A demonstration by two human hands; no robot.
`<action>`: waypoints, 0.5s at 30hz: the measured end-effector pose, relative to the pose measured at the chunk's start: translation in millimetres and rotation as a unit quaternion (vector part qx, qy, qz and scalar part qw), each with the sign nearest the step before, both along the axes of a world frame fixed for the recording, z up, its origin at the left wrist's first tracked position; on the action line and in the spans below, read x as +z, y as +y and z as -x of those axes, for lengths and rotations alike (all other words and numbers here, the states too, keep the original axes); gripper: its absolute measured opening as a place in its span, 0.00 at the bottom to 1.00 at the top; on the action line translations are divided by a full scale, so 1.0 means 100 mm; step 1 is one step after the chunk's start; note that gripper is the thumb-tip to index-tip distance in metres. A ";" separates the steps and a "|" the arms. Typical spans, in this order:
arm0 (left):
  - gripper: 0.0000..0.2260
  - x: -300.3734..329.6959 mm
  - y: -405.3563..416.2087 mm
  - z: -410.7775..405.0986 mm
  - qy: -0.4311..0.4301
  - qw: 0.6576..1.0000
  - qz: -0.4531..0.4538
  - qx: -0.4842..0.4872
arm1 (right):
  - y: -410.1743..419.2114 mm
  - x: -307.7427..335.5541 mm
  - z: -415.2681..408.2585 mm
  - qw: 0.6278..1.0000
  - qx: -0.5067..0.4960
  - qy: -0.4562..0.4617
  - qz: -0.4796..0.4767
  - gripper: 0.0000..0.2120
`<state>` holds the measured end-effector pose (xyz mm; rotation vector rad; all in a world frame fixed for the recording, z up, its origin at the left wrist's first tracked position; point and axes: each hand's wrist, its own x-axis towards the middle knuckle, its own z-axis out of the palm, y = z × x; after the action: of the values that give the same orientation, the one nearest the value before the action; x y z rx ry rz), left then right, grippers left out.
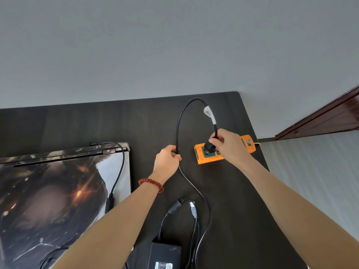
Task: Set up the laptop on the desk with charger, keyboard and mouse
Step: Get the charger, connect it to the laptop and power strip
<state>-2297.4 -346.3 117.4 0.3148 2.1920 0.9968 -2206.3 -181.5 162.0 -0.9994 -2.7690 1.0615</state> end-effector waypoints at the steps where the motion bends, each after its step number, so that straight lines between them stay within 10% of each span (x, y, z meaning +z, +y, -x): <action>1: 0.14 0.00 -0.01 0.01 0.000 1.000 0.001 -0.001 | -0.02 -0.01 -0.02 1.000 0.018 -0.001 -0.012 0.04; 15: 0.12 -0.08 -0.06 0.03 0.028 0.999 0.018 -0.001 | -0.08 -0.18 -0.10 0.992 0.072 -0.073 -0.074 0.11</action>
<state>-2300.6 -352.2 109.2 0.3320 2.2567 0.9561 -2196.8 -189.6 144.2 -0.9048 -3.0251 0.8096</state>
